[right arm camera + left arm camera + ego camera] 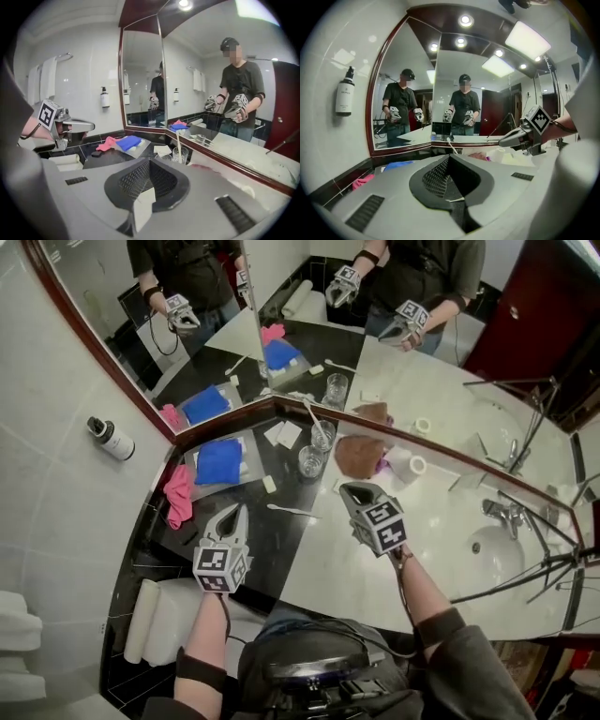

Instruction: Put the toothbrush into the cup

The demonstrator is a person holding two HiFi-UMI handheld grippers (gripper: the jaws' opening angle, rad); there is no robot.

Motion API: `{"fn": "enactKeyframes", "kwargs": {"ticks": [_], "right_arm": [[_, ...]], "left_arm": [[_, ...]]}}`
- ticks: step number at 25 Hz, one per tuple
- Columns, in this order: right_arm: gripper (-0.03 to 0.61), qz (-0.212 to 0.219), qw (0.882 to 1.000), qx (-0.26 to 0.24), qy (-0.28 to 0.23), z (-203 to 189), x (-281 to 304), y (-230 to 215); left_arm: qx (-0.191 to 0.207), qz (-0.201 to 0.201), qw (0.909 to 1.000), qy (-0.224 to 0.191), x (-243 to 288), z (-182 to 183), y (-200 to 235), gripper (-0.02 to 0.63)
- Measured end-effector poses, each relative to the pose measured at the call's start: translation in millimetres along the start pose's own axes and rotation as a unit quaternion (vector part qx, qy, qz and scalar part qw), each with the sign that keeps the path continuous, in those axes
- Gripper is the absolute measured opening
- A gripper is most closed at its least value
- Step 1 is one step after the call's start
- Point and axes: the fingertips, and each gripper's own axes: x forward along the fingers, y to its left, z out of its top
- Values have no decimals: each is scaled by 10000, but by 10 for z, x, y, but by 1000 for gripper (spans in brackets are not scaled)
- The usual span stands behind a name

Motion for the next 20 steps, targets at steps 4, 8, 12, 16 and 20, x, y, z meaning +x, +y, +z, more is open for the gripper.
{"fn": "enactKeyframes", "kwargs": {"ticks": [4,8,12,16,20], "right_arm": [[20,-381,9970,463,-488,-40,-512,-412],[20,-665,9894,901,-927,-110,-965,-676],[20,-902,9775,1449,-1240,-295,-1292,-836],[20,-1055,9740,1574,-1238,-460,-1414,-876],[20,-1111,9739,1574,-1197,-537,-1436,-878]], "left_arm": [[-148,-28,9999,52,-7,16,-119,0],[-118,-27,9999,56,-35,61,-170,0],[-35,-131,9999,40,-39,121,-279,0],[31,-216,9997,51,-41,137,-354,0],[279,-311,9991,92,-25,109,-428,0]]}}
